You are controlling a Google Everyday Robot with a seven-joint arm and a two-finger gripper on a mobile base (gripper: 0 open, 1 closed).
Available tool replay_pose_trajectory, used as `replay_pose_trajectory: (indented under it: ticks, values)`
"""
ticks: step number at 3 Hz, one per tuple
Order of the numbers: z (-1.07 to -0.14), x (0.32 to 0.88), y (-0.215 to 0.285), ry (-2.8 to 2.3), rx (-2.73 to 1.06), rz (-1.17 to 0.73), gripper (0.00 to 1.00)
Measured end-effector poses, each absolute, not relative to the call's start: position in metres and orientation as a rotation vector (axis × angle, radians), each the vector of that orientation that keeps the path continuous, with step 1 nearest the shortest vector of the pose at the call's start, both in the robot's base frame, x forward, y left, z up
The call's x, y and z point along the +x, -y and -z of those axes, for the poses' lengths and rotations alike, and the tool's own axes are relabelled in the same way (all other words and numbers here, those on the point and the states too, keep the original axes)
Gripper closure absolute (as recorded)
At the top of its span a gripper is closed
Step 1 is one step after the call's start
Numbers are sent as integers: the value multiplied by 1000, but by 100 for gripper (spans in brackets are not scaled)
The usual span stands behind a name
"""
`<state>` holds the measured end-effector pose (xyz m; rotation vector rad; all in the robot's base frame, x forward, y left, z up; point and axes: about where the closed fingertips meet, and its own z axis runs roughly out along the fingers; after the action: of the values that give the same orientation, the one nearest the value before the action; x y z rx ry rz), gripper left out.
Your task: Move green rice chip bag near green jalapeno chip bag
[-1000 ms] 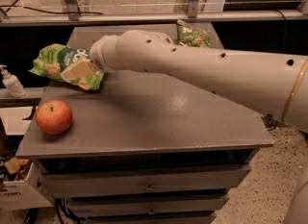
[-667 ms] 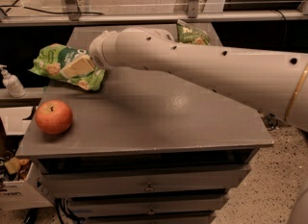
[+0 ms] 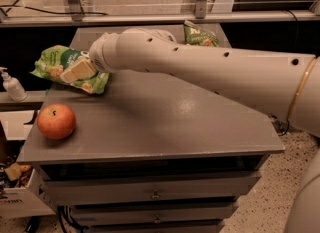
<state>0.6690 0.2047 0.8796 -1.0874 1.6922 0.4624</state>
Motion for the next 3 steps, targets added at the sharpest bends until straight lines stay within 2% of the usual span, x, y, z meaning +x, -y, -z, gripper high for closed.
replay_pose_trajectory:
  ticks: [2, 3]
  values:
    - [-860, 662, -241, -1695, -1118, -532, 0]
    - [-850, 656, -248, -1709, -1126, -551, 18]
